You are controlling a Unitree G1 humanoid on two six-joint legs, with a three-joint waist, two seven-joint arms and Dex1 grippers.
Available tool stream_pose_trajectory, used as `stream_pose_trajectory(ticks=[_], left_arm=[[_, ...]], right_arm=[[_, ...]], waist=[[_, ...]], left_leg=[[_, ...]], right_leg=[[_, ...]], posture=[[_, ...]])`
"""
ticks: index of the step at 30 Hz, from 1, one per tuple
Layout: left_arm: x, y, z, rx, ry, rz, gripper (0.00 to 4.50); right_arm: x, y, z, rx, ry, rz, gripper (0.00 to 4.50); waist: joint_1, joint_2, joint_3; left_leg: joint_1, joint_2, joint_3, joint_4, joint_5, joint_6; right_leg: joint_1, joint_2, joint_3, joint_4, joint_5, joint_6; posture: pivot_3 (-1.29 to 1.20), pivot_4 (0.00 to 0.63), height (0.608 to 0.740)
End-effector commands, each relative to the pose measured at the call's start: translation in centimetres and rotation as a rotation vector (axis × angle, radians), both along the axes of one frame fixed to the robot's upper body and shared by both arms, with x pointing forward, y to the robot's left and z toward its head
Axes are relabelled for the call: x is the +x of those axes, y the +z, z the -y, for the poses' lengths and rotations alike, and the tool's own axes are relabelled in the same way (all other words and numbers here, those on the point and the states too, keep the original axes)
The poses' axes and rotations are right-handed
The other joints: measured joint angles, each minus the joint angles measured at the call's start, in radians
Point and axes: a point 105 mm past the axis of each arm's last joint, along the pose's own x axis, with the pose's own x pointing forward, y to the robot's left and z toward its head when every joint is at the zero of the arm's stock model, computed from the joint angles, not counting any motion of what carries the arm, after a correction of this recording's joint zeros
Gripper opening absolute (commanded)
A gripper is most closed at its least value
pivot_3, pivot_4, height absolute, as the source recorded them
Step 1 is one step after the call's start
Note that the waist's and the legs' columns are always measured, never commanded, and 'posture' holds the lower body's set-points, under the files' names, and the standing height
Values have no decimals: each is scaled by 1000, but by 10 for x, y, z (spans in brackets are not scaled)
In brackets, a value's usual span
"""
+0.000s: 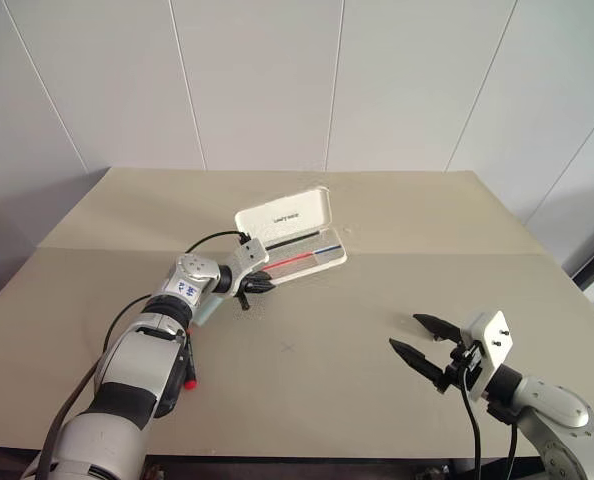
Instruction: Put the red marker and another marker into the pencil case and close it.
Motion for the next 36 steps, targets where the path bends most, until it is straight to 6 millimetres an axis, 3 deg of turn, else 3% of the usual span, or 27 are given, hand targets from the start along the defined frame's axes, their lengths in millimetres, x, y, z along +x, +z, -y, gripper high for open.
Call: stream_pose_trajectory(ticks=[1, 14, 19, 25, 36], left_arm=[[-2, 7, -6, 22, -30, 15, 20], [-28, 22, -5, 17, -299, 24, 20], [-54, 14, -13, 93, -457, -6, 20], [-85, 9, -19, 166, -507, -44, 20], [-135, -2, 2, 210, -498, -133, 20]], right_arm=[[-1, 10, 3, -8, 0, 40, 4500], [4, 10, -1, -8, 33, 32, 4500], [3, 9, 0, -9, 36, 29, 4500], [-3, 10, 8, -20, 18, 21, 4500], [-12, 6, 19, -35, -18, 2, 4500]], waist=[[0, 0, 0], [1, 0, 0], [-3, 0, 0], [0, 0, 0], [0, 0, 0]], left_leg=[[0, 0, 0, 0, 0, 0], [0, 0, 0, 0, 0, 0], [0, 1, 0, -1, 0, 0], [0, 1, 0, 0, 0, 0], [0, 1, -1, 3, 0, 0]], right_leg=[[0, 0, 0, 0, 0, 0], [0, 0, 0, 0, 0, 0], [0, 0, 0, 0, 0, 0], [0, 0, 1, 1, 0, 0], [0, 0, 1, 4, -1, -2]], posture=[[0, 150, 740], [0, 150, 740], [0, 150, 740], [0, 150, 740], [0, 150, 740]])
